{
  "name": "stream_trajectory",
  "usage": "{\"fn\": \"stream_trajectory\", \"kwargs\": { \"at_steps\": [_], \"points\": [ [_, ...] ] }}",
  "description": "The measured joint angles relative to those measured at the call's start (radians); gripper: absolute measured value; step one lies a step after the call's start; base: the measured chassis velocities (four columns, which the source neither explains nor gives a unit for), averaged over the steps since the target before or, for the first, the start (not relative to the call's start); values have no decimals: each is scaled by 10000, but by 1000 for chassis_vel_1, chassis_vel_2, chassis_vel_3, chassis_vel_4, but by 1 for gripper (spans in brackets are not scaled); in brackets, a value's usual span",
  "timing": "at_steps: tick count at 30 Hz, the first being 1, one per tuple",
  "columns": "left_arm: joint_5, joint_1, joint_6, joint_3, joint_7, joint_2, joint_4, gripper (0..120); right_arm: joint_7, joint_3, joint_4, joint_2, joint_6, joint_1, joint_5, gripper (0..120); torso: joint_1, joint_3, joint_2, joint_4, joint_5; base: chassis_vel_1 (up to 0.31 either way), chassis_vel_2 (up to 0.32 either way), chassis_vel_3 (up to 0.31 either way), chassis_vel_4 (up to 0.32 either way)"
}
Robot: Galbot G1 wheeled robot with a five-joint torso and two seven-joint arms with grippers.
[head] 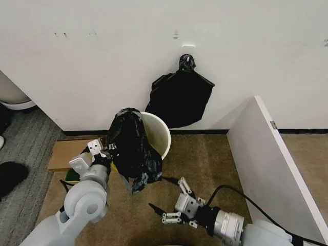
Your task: Place the garbage bag over the trash bin.
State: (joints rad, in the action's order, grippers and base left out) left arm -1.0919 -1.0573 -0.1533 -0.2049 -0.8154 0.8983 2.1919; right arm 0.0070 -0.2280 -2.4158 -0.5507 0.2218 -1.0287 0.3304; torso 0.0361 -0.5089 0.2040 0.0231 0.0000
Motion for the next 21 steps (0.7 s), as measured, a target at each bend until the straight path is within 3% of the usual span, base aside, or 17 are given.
{"fn": "stream_trajectory", "kwargs": {
  "at_steps": [1, 4, 5, 9, 16, 21],
  "points": [
    [313, -63, 1, 48, 0, -8, 29, 4, 453, 104, -57, -90, 182, 112, 299, 100, 0, 0, 0, -1, 0, 0, 0, 0, 0],
    [1433, -242, -204, 347, 119, -17, 172, 4, 3735, 236, -165, -782, 1847, 795, 2238, 100, 0, 0, 0, -2, 2, 0, 0, 0, 0],
    [1788, -269, -246, 432, 220, 2, 185, 4, 4120, 248, -75, -897, 1966, 927, 2413, 100, 0, 0, 0, -3, 0, 0, 0, 0, 0],
    [2807, -245, -282, 745, 608, 82, 93, 4, 4268, 23, 141, -1241, 1968, 1623, 2836, 100, 0, 0, 0, 3, 0, 0, 0, 0, 0],
    [3711, -288, -111, 1176, 1080, 89, -36, 4, 4842, -630, 439, -2178, 2481, 3421, 5967, 98, 0, 0, 0, -2, -2, 0, 0, 0, 0],
    [3832, -339, 19, 1204, 1278, 49, -27, 4, 5217, -845, 742, -2622, 2780, 3853, 7406, 85, 1, -1, 0, -1, -3, 0, 0, 0, 0]
  ]
}}
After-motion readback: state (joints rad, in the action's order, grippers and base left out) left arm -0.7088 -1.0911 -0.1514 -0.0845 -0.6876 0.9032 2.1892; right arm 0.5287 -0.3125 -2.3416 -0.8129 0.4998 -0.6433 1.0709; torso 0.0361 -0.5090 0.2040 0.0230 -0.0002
